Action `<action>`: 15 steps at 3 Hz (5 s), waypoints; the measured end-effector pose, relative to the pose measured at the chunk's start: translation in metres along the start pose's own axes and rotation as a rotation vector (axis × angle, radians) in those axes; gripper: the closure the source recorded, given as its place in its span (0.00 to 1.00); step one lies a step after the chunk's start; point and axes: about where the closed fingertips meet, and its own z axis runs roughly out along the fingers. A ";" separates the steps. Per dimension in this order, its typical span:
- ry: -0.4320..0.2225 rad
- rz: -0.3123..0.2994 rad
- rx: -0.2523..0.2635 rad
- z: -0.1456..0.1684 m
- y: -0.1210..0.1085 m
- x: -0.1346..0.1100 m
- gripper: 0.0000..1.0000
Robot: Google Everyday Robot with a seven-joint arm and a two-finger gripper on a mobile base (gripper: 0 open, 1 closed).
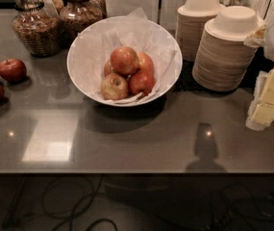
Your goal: Pick apple from white bowl
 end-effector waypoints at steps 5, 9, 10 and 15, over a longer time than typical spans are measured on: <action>-0.294 -0.030 0.038 0.038 -0.052 -0.089 0.00; -0.780 -0.132 -0.140 0.079 -0.041 -0.220 0.00; -0.789 -0.139 -0.150 0.092 -0.046 -0.228 0.00; -0.800 -0.099 -0.177 0.127 -0.081 -0.245 0.10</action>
Offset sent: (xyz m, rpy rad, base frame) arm 0.0786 0.0534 -0.0141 0.1623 -0.1207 0.0755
